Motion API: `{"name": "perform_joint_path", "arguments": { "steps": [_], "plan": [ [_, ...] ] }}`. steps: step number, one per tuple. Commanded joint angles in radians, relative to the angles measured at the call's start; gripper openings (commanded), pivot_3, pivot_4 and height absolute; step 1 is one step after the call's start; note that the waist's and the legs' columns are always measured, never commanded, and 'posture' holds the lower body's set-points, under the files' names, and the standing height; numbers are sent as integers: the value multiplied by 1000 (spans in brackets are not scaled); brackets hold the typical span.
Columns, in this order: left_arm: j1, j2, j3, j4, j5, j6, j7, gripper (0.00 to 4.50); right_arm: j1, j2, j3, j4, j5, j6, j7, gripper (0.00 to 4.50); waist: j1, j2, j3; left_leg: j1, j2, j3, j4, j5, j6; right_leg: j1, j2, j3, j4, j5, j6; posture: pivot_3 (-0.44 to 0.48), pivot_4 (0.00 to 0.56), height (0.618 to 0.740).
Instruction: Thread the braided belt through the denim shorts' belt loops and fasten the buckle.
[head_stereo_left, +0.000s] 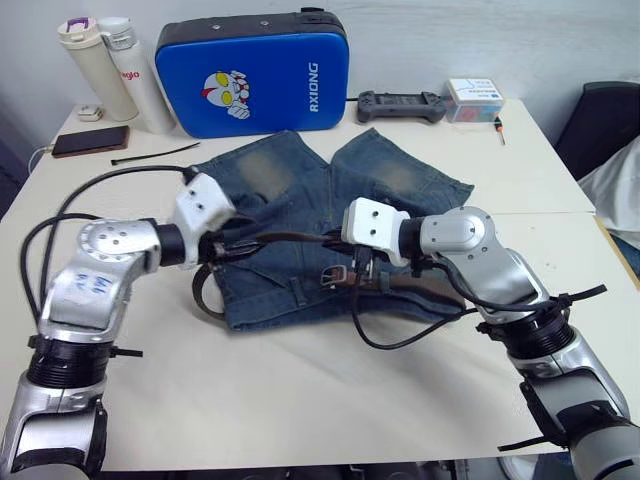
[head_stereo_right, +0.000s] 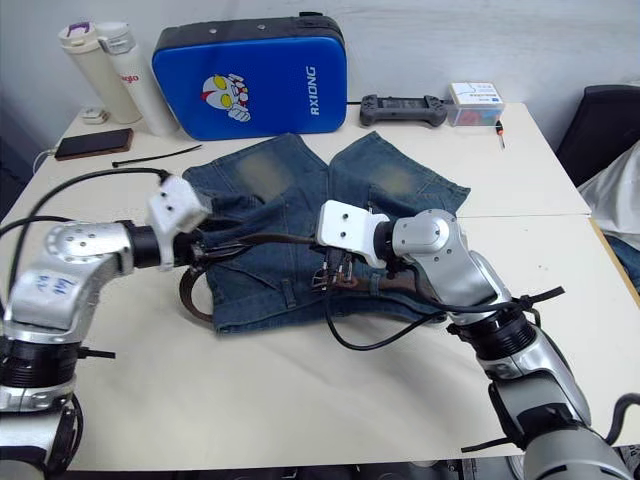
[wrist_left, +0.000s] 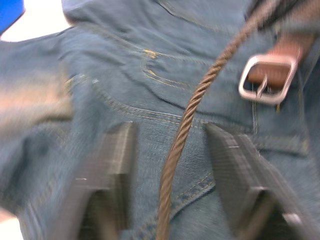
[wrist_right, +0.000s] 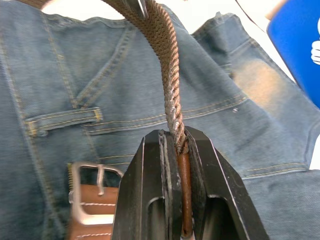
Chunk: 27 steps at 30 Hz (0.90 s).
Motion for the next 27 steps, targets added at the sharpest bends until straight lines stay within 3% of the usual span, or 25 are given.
{"name": "perform_joint_path", "arguments": {
  "steps": [1,4,6,8,9,10,13,15,20,23,27],
  "plan": [
    [-121,0,297,-105,-213,486,41,4449,-21,32,6,14,-72,-115,-70,0,-4,0,0,0,0,0,0,0,0,0,0,0,0,0,0,0,150,740],
    [-117,9,397,-159,-386,625,72,4449,-15,52,7,35,-100,-164,-94,0,-14,0,0,0,0,0,0,0,0,0,0,0,1,0,0,0,150,740],
    [6,76,411,-192,-609,626,147,4449,-7,67,13,48,-123,-233,-115,0,-22,0,0,1,0,-1,0,0,0,1,0,0,2,0,0,0,150,740],
    [75,68,422,-192,-800,626,275,4449,-2,78,14,58,-145,-310,-138,0,-25,0,0,3,0,0,-1,0,-1,1,0,1,3,0,0,0,150,740],
    [79,31,428,-153,-890,626,365,4449,-4,81,16,66,-169,-373,-165,0,-23,0,0,3,0,-1,-1,1,-2,1,0,1,3,0,0,0,150,740],
    [136,47,383,-111,-1098,513,542,4449,-4,90,9,75,-186,-436,-202,0,-21,0,0,3,0,-3,-1,1,-3,1,0,1,2,0,0,0,150,740],
    [277,36,247,-82,-1442,255,956,4449,5,83,12,117,-269,-619,-299,0,-18,-1,-2,5,0,-3,0,2,-4,3,0,1,2,0,0,0,150,740],
    [296,-42,200,-95,-1525,113,1132,4449,14,81,12,133,-299,-677,-334,0,-18,0,-1,9,-1,0,-1,1,-2,4,-1,3,2,0,0,0,150,740],
    [269,-319,142,-179,-1538,-151,1499,4449,47,81,6,145,-378,-769,-422,0,-2,-3,-2,8,-1,-1,2,1,-2,7,0,2,-1,0,0,0,150,740],
    [250,-427,131,-221,-1538,-235,1628,4449,69,84,4,145,-399,-778,-438,0,2,-3,-2,8,0,0,4,1,-2,7,1,3,-1,0,0,0,150,740],
    [235,-480,124,-249,-1538,-271,1695,4449,94,83,2,137,-412,-773,-442,0,3,-3,-2,8,0,0,4,2,-3,8,1,3,-1,0,0,0,150,740]
  ]
}}
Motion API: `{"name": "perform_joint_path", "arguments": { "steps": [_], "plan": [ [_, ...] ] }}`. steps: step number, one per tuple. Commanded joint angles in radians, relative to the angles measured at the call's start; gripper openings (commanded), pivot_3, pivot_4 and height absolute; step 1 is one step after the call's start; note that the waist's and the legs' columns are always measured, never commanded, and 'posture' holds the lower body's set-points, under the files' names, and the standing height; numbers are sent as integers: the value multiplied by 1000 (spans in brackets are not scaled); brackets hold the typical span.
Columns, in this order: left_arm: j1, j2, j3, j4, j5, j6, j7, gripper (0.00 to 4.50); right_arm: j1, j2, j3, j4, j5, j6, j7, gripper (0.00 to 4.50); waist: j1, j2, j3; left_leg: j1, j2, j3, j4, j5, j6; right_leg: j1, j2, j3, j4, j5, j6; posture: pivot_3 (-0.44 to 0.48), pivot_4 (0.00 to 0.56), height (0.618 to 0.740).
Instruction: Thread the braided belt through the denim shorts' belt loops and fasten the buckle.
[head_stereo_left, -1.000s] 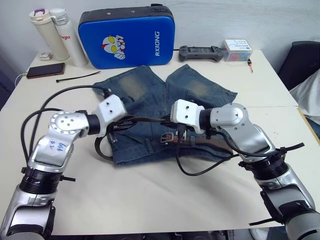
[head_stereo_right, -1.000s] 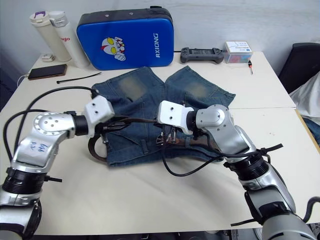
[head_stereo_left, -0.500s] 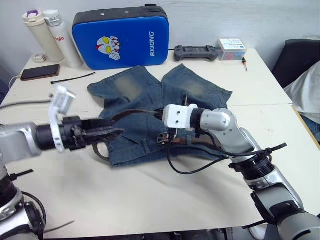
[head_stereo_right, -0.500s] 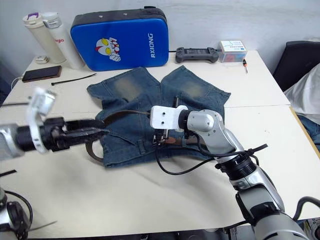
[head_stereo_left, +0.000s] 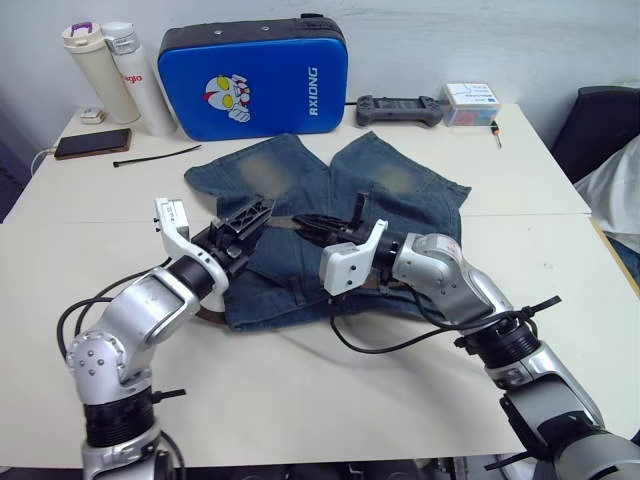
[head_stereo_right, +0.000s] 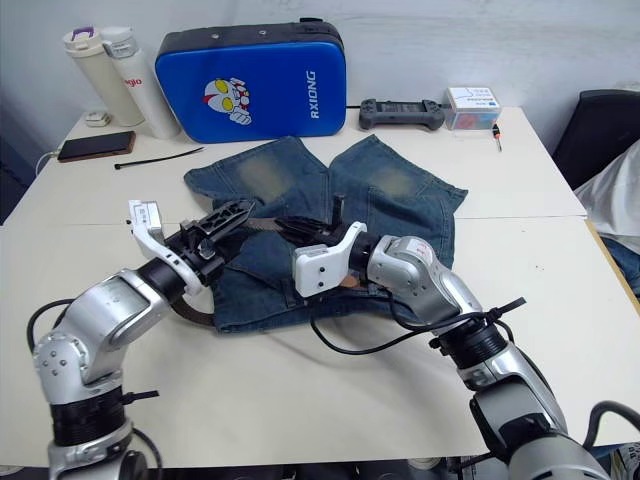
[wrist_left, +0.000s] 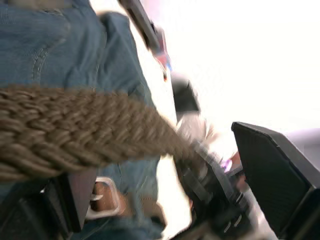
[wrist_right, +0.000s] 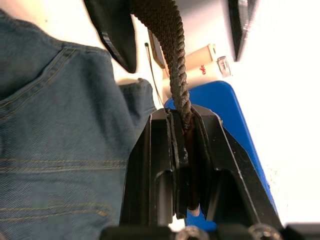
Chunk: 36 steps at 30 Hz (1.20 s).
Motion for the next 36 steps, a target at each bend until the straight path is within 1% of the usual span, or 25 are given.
{"name": "perform_joint_path", "arguments": {
  "steps": [1,2,5,7,8,9,12,13,14,16,18,19,21,22,23,24,25,27,28,29,30,32,36],
  "plan": [
    [-17,-17,4,-56,-14,-34,52,4449,7,2,-29,-33,-9,-5,-17,0,0,0,0,0,0,0,0,0,0,0,0,0,0,0,0,0,150,740],
    [-18,-21,4,-54,-14,-35,61,4449,8,2,-29,-33,-13,-5,-19,0,1,0,0,0,0,0,0,0,0,0,0,0,0,0,0,0,150,740],
    [-9,-10,1,-38,-14,-19,80,3662,9,3,-30,-28,-16,-7,-21,0,4,0,0,0,0,0,0,0,0,1,0,0,-1,0,0,0,150,740],
    [-5,-8,2,-31,-14,-13,85,2770,9,3,-30,-25,-15,-11,-20,0,5,0,0,1,0,-1,0,0,0,2,0,0,-2,0,0,0,150,740],
    [-2,-5,4,-26,-14,-10,90,2487,9,3,-31,-24,-16,-12,-21,0,5,0,0,1,0,-1,0,0,0,3,0,0,-2,0,0,0,150,740],
    [1,0,5,-20,-14,-4,93,1986,9,3,-32,-24,-17,-12,-23,0,6,0,0,1,0,-1,0,0,0,4,0,-1,-3,0,0,0,150,740],
    [-5,22,25,27,-14,29,76,718,10,6,-33,-21,-15,-2,-22,0,5,0,0,9,0,-1,-4,0,0,11,0,-1,-6,0,0,0,150,740],
    [-16,30,30,47,-14,40,71,200,12,6,-32,-20,-12,-3,-20,0,5,0,0,10,0,-1,-5,0,0,13,1,-1,-7,0,0,0,150,740],
    [-28,34,33,62,-14,50,59,34,13,4,-31,-21,-14,-3,-17,0,6,0,0,10,0,-1,-5,0,0,13,1,-1,-7,0,0,0,150,740],
    [-52,44,38,90,-14,68,50,34,17,3,-35,-22,3,6,-4,0,6,0,0,10,0,-1,-5,0,0,12,1,-1,-8,0,0,0,150,740],
    [-68,47,49,111,-14,81,49,34,21,3,-47,-27,48,27,24,0,7,0,0,10,0,-1,-5,0,0,12,1,-1,-8,0,0,0,150,740],
    [-71,51,54,118,-14,89,50,34,26,2,-57,-38,97,45,53,0,6,0,0,10,0,-1,-5,0,0,13,1,-1,-9,0,0,0,150,740],
    [-63,62,71,127,-14,107,43,0,38,-7,-77,-75,208,118,135,987,6,0,0,10,0,-2,-6,0,0,13,1,-1,-9,0,0,0,150,740],
    [-56,76,81,131,-14,122,32,0,46,-24,-80,-98,257,155,193,1286,4,0,0,10,0,-2,-6,0,0,12,1,-1,-9,0,0,0,150,740],
    [-50,93,95,136,-14,138,17,0,56,-46,-84,-120,290,185,240,1734,4,0,0,10,0,-1,-7,0,0,12,1,-1,-10,0,0,0,150,740],
    [-47,110,112,145,-14,154,1,0,67,-64,-94,-145,330,218,281,2388,4,0,0,10,0,-2,-7,0,0,12,1,-1,-10,0,0,0,150,740],
    [-46,125,126,153,-14,166,-11,0,76,-77,-107,-168,371,253,311,2716,6,0,0,10,0,-2,-7,0,0,12,1,-1,-10,0,0,0,150,740],
    [-36,176,144,169,-14,204,-49,0,88,-122,-135,-222,473,370,402,3696,6,0,0,10,0,-2,-7,0,0,13,1,-2,-11,0,0,0,150,740],
    [-25,207,144,170,-14,227,-78,0,94,-151,-146,-248,521,435,452,4118,6,0,1,10,0,-2,-7,0,0,13,0,-2,-11,0,0,0,150,740],
    [-7,241,136,156,-14,247,-110,0,96,-187,-170,-284,605,554,505,4410,7,1,1,10,0,-2,-8,0,0,13,0,-2,-11,0,0,0,150,740],
    [10,260,130,137,-14,250,-125,0,82,-221,-197,-311,681,666,548,4410,7,1,1,10,0,-3,-8,0,0,13,0,-2,-12,0,0,0,150,740],
    [47,281,122,105,-14,225,-116,0,45,-273,-236,-349,803,859,602,4410,7,3,2,10,0,-3,-9,0,0,13,0,-2,-13,0,0,0,150,740],
    [153,278,84,38,-14,163,-75,0,-15,-333,-260,-381,910,1081,639,4410,4,4,3,10,0,-3,-10,-1,1,13,-1,-2,-15,0,0,0,150,740]
  ]
}}
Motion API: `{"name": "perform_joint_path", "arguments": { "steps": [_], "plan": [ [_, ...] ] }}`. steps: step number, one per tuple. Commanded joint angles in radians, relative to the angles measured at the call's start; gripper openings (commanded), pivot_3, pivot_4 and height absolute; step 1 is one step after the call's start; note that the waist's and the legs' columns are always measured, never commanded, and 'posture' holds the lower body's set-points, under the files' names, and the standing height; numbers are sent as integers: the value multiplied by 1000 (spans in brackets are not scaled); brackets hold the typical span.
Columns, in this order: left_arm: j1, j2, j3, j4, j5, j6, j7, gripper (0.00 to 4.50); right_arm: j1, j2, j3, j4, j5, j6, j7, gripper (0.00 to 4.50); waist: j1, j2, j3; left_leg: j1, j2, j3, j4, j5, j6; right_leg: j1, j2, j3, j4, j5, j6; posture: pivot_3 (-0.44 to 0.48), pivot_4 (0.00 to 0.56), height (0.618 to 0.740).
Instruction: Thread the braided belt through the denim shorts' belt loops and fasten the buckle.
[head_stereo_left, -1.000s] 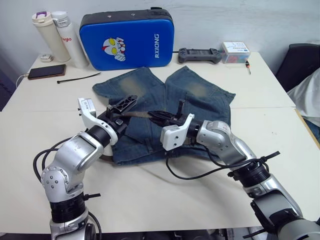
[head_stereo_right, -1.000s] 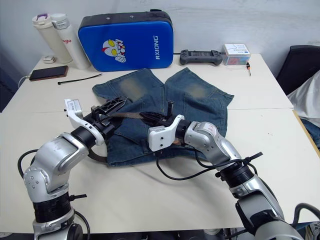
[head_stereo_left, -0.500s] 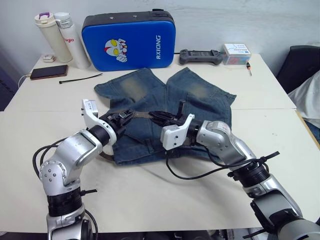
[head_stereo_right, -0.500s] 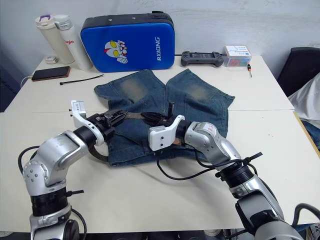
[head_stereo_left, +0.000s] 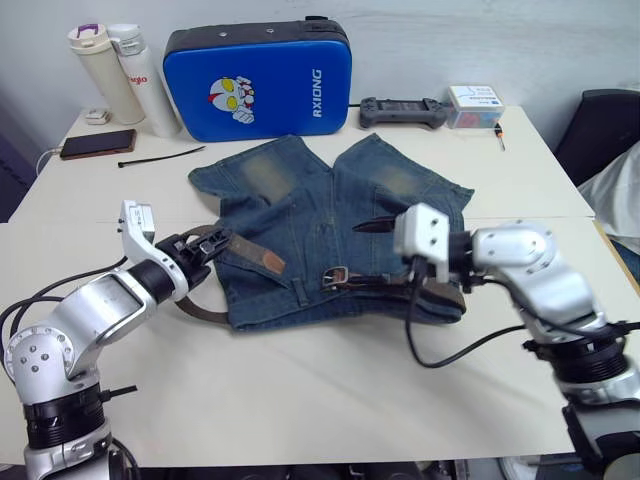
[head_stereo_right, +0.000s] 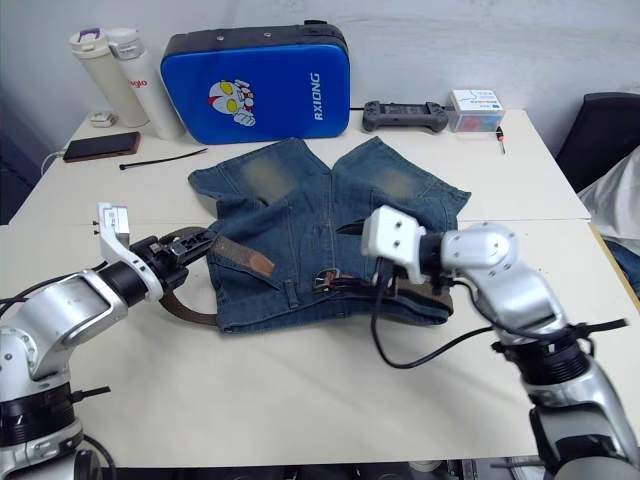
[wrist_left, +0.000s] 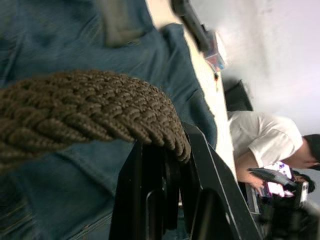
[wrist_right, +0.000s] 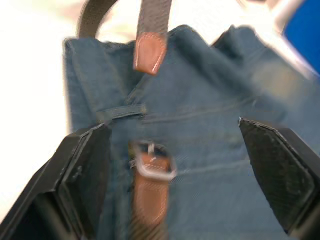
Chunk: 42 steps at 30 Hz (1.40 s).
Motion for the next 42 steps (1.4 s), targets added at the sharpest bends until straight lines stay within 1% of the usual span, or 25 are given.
{"name": "perform_joint_path", "arguments": {
  "steps": [1,5,8,10,12,16,18,24,28,31,36,39,42],
  "plan": [
    [85,0,-35,-103,-6,-60,24,0,-59,-35,-39,-62,119,197,33,4410,-1,0,0,0,0,0,-1,0,0,0,0,0,0,0,0,0,150,740],
    [132,-12,-90,-136,-6,-119,35,0,-91,-26,-60,-73,192,321,17,4410,3,1,1,0,0,0,-2,0,1,0,0,0,-2,0,0,0,150,740],
    [136,18,-117,-128,-4,-152,49,0,-106,-31,-53,-85,190,341,8,4410,6,1,1,-1,0,0,-2,-1,1,0,-1,0,-3,0,0,0,150,740],
    [147,22,-126,-130,5,-183,48,0,-112,-36,-49,-92,178,338,-3,4410,5,2,1,-1,0,0,-2,-1,1,0,0,0,-3,0,0,0,150,740],
    [162,23,-145,-138,52,-202,43,0,-117,-46,-44,-100,176,358,-9,4410,4,2,1,-1,0,0,-2,-1,1,0,0,0,-3,0,0,0,150,740],
    [165,-25,-199,-174,133,-260,42,0,-129,-68,-38,-109,181,399,-14,4410,4,2,2,-1,0,0,-2,-1,1,0,0,0,-4,0,0,0,150,740],
    [151,-63,-226,-183,173,-293,58,0,-135,-75,-38,-111,174,401,-17,4410,4,2,2,-2,0,0,-2,-1,1,0,0,0,-4,0,0,0,150,740],
    [107,-132,-320,-198,297,-316,76,0,-147,-92,-33,-115,153,401,-27,4410,6,2,2,-2,0,0,-2,-1,2,0,0,-1,-4,0,0,0,150,740],
    [118,-183,-363,-182,327,-320,94,0,-147,-104,-36,-131,160,425,-28,4410,6,2,2,-2,0,1,-2,-1,2,0,0,-1,-4,0,0,0,150,740],
    [114,-204,-402,-154,338,-295,110,0,-147,-113,-34,-140,162,435,-25,4410,8,2,2,-2,0,1,-2,-1,2,0,0,-1,-4,0,0,0,150,740],
    [84,-200,-433,-77,322,-241,136,0,-148,-119,-38,-153,159,455,-37,4410,20,2,2,-2,0,0,-2,-1,2,0,0,-1,-5,0,0,0,150,740],
    [65,-220,-456,-27,281,-212,169,0,-145,-129,-35,-169,156,469,-43,4410,26,2,2,-2,0,0,-2,-1,2,0,0,-1,-5,0,0,0,150,740],
    [40,-218,-475,23,217,-171,213,0,-133,-143,-31,-194,153,477,-51,4410,32,2,2,-2,0,0,-2,-1,2,0,0,-1,-5,0,0,0,150,740]
  ]
}}
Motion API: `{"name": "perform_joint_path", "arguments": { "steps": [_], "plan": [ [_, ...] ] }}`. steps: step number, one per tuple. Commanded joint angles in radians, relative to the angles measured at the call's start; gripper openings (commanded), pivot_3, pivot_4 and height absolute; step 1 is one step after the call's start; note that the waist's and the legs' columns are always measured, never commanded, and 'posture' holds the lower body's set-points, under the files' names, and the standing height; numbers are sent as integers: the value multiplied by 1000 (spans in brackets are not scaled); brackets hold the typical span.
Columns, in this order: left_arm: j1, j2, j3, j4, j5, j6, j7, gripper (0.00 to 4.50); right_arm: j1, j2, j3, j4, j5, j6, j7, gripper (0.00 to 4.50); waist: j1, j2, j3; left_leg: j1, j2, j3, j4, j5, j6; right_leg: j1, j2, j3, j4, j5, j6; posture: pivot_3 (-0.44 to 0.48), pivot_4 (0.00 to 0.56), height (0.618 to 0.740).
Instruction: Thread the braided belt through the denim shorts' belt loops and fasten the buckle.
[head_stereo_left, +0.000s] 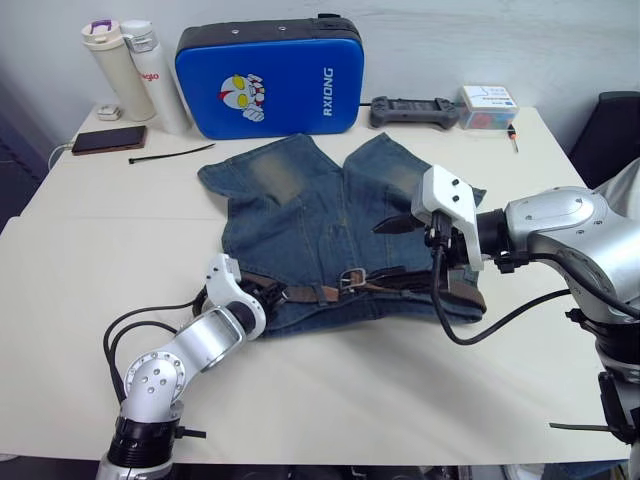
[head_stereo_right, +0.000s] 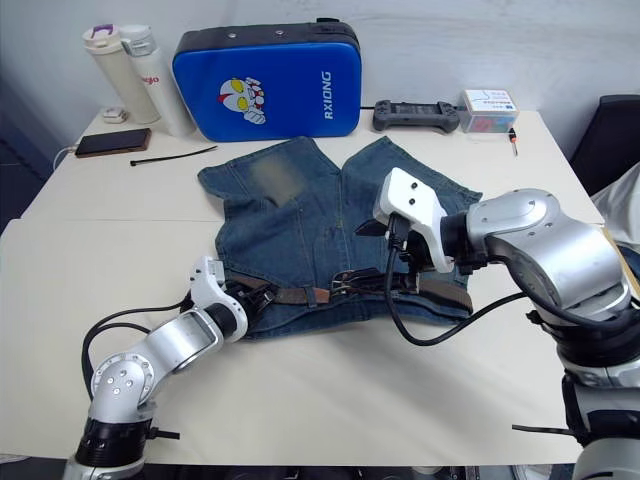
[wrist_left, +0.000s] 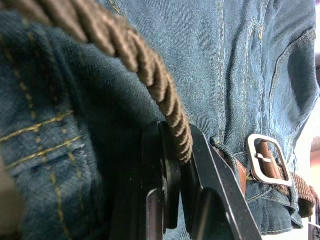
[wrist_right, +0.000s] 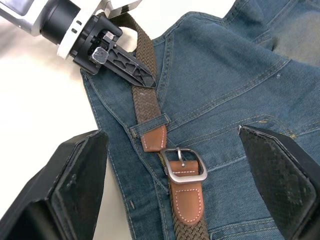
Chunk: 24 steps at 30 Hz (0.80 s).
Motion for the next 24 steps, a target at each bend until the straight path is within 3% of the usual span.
{"name": "perform_joint_path", "arguments": {
  "steps": [1,8,12,21,24],
  "plan": [
    [-18,-9,-46,62,-76,54,38,0,-9,-28,-11,-50,-6,2,-8,4410,3,0,0,0,0,0,0,0,0,0,0,0,0,0,0,0,150,740],
    [-127,-54,-65,138,-74,101,-29,0,17,-47,-7,-64,-21,-14,-16,4410,6,0,0,0,-1,-1,1,0,1,1,-1,-1,-2,1,2,0,150,740],
    [-219,4,-167,163,45,262,-144,0,36,-59,-12,-82,-17,-13,-25,4410,10,0,0,-1,-1,-1,1,0,1,1,-1,-1,-2,1,2,0,150,740],
    [-232,30,-143,180,123,352,-211,0,45,-76,-9,-85,-19,-15,-28,4410,-1,0,0,-1,-1,-1,1,0,0,1,-1,-1,-3,1,2,0,150,740],
    [-222,32,-119,170,107,361,-204,1157,48,-75,-8,-90,-20,-16,-33,4500,-2,0,0,-1,-1,-1,1,0,0,0,-1,-1,-3,1,2,0,150,740]
  ]
}}
